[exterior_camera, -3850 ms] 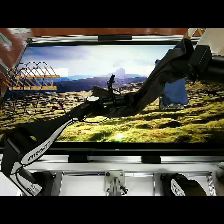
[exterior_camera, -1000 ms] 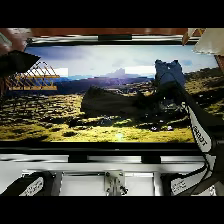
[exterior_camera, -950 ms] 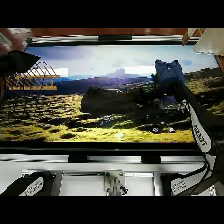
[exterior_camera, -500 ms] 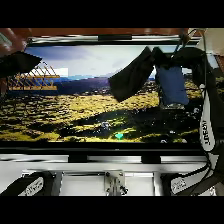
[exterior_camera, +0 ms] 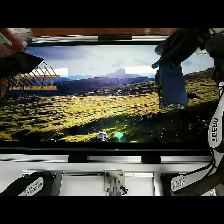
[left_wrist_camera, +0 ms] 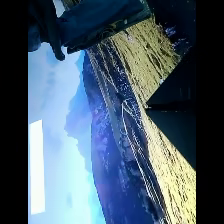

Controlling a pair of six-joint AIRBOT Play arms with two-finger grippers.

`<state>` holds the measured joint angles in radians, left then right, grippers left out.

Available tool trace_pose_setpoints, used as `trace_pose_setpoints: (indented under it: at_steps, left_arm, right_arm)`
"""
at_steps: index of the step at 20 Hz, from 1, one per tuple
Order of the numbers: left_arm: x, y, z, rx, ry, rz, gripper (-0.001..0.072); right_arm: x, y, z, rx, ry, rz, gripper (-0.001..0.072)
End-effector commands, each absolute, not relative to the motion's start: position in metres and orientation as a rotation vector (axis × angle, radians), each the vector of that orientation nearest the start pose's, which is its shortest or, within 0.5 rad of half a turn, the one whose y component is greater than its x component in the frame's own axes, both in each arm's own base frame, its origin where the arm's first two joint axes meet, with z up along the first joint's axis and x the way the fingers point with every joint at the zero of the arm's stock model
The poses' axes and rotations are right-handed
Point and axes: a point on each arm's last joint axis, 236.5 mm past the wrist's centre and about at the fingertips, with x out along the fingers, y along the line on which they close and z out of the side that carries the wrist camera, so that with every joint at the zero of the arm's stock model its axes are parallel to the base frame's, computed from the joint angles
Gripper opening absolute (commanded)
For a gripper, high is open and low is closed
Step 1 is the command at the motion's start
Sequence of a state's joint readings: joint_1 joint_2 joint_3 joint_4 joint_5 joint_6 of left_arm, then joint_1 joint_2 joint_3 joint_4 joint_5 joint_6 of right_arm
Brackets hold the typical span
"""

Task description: Fold the shirts.

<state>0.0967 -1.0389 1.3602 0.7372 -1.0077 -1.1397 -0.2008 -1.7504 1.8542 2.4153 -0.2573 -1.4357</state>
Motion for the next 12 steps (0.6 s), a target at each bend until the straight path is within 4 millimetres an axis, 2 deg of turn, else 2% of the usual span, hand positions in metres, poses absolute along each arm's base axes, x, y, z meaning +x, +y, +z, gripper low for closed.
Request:
trace_pose_setpoints:
  at_steps: [1,4,7,9,12]
  left_arm:
    - [0.408,-0.124,0.27,-0.277,0.504,-0.582,0.0041]
    - [0.405,-0.138,0.267,-0.269,0.516,-0.614,0.0042]
    - [0.405,-0.139,0.264,-0.257,0.522,-0.611,0.0042]
    - [0.405,-0.139,0.264,-0.257,0.522,-0.611,0.0042]
    - [0.405,-0.139,0.264,-0.257,0.522,-0.611,0.0042]
  right_arm:
    - [0.667,-0.124,0.234,1.074,-0.029,-0.117,0.0076]
    - [0.676,-0.12,0.206,1.095,0.019,-0.13,0.0076]
    - [0.673,-0.118,0.205,1.022,0.052,-0.127,0.0076]
    - [0.664,-0.123,0.21,0.968,0.096,-0.126,0.0076]
    - [0.635,-0.11,0.189,0.953,0.33,-0.089,0.0076]
